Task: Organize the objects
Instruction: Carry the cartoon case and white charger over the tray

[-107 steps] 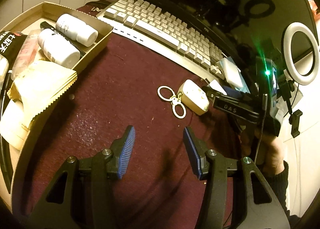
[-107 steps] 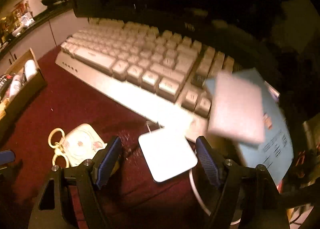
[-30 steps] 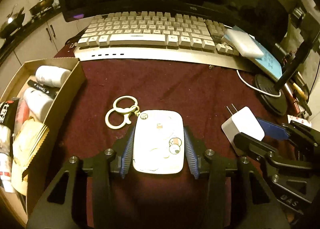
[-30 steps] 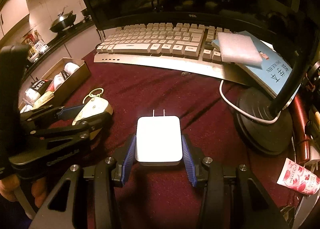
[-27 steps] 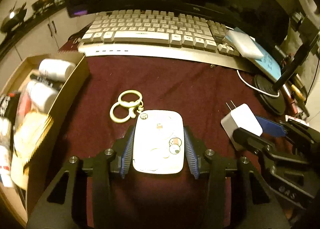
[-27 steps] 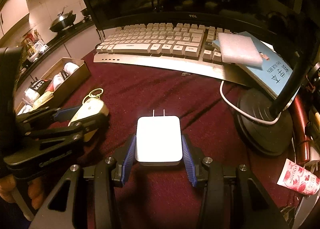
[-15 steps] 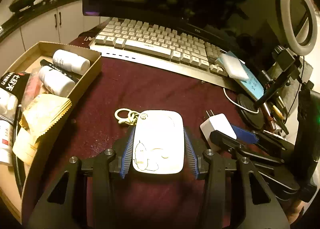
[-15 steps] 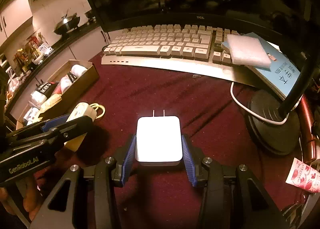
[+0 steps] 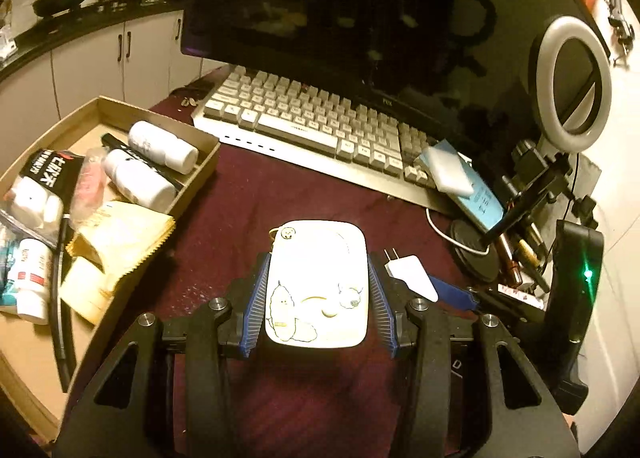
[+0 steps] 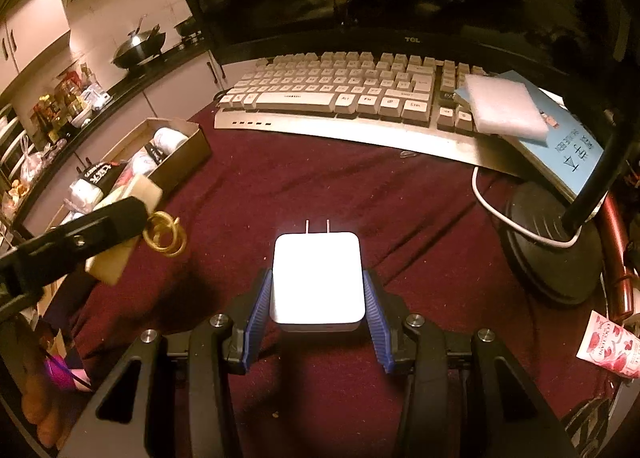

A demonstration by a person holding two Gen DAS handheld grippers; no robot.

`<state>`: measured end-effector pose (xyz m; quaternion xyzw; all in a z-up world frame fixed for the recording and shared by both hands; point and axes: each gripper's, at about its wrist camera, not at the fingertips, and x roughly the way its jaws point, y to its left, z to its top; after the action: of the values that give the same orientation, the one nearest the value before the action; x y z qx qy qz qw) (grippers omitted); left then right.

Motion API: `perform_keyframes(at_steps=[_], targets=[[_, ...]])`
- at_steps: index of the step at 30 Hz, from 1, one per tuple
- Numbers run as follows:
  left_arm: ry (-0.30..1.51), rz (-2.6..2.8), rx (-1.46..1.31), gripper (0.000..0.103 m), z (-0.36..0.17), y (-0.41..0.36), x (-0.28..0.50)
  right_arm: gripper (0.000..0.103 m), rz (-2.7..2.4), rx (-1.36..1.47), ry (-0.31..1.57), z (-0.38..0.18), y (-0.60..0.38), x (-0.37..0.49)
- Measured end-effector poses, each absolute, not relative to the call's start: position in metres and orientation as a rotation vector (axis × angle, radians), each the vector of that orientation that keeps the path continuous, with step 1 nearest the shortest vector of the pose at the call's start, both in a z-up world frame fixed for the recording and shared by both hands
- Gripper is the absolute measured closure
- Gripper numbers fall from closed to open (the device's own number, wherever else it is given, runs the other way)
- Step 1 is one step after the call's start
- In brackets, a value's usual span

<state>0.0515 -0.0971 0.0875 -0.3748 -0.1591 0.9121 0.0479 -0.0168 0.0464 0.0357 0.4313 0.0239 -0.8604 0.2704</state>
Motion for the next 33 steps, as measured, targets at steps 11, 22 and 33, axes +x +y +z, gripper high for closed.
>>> perform_keyframes(at_steps=[11,22,33], targets=[[-0.551,2.794,-1.105,0.057,0.095,-0.118,0.059,0.058,-2.307,1.091,0.101,0.051,0.027,-0.007],[-0.594,2.827,-1.051,0.057,0.111,-0.136,0.07,0.058,-2.297,1.07,0.111,0.058,0.018,-0.007],[-0.687,2.896,-1.011,0.057,0.128,-0.173,0.084,0.058,-2.221,1.003,0.118,0.073,-0.004,0.001]])
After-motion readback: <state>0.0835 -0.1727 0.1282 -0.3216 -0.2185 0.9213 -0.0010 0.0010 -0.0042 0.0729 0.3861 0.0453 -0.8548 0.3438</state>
